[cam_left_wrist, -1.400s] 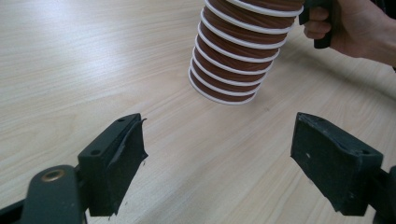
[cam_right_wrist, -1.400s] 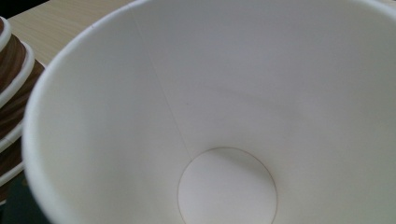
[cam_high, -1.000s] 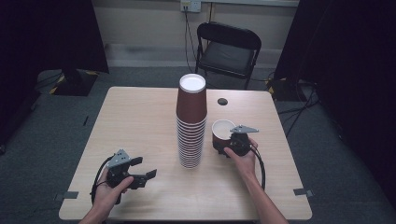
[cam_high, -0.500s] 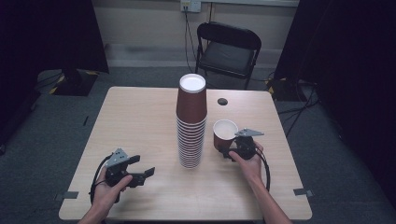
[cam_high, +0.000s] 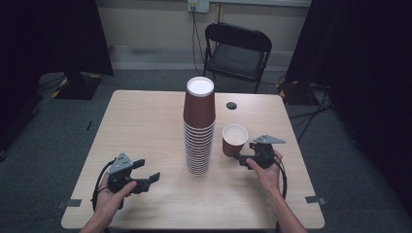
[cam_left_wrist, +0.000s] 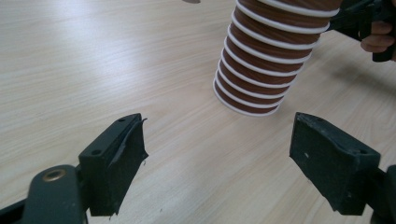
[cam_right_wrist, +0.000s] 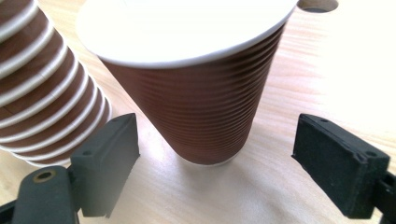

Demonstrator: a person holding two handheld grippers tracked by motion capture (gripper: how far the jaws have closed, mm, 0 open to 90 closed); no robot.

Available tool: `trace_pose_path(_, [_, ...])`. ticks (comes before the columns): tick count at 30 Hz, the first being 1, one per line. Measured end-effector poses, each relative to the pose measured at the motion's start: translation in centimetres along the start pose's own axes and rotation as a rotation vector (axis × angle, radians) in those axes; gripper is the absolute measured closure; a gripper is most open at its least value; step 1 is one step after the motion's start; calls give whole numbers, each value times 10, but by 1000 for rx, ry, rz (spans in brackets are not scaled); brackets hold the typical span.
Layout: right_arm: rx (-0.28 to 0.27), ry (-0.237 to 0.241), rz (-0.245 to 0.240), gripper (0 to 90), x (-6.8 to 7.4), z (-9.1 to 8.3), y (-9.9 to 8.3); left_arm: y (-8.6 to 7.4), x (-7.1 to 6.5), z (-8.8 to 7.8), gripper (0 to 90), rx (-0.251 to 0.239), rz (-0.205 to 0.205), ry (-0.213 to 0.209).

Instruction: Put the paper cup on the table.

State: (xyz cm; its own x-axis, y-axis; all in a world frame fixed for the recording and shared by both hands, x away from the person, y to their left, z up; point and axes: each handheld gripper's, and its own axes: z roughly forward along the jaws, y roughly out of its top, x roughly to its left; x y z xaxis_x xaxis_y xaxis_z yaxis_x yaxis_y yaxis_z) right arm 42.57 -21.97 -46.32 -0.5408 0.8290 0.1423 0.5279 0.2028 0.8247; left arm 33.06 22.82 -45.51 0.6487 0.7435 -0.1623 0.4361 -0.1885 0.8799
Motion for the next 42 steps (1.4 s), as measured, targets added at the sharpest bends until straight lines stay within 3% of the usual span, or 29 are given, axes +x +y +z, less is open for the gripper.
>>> trace_pose_path(9, [-2,1,21,150,4,-17,-1,0,2,0,181,4,-17,6])
trace_pose_path(11, [-17,16,56,166,3,-23,-4,0,2,0,186,11,-20,1])
trace_pose_path(21, [-17,-4,35,168,10,-56,-6,1,-2,-1,198,20,-5,5])
trace_pose_path(25, [-18,24,22,169,13,-69,-10,1,-2,-1,198,25,-5,13])
trace_pose_path(42, [-3,25,23,169,31,-100,-37,0,-2,-2,200,30,-6,21])
